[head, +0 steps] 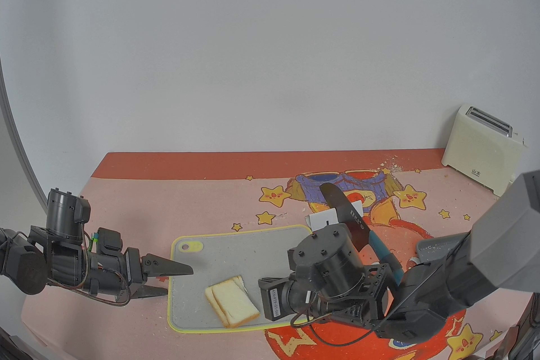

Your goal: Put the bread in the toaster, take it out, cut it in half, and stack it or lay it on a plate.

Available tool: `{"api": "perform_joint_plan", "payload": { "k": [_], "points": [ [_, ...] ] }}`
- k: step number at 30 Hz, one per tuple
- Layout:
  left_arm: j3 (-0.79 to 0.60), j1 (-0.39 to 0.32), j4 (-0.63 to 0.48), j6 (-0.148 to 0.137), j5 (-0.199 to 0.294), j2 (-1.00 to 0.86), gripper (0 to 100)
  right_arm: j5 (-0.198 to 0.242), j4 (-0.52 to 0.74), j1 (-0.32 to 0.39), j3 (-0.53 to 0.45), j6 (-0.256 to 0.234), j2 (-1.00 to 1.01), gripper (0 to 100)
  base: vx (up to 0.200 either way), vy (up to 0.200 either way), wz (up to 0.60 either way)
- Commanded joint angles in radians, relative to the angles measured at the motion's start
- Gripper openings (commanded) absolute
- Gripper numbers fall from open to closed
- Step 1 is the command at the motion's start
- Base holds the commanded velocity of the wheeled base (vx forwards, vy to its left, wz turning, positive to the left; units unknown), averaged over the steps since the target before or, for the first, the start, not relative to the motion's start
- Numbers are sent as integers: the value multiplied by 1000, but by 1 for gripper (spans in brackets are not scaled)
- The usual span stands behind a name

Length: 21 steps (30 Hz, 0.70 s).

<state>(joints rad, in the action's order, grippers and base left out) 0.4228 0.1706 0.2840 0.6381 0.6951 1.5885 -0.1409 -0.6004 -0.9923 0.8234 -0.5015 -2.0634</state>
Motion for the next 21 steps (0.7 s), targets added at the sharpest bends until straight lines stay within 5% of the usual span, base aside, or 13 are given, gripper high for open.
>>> {"api": "perform_joint_plan", "payload": {
  "k": [1,21],
  "points": [
    [-4,0,-6,2,3,1,100,0,62,11,-50,-6,100,0,0,0,0],
    [-22,32,-3,-3,-2,4,100,4,67,-88,-78,-28,75,0,0,0,0]
  ]
}}
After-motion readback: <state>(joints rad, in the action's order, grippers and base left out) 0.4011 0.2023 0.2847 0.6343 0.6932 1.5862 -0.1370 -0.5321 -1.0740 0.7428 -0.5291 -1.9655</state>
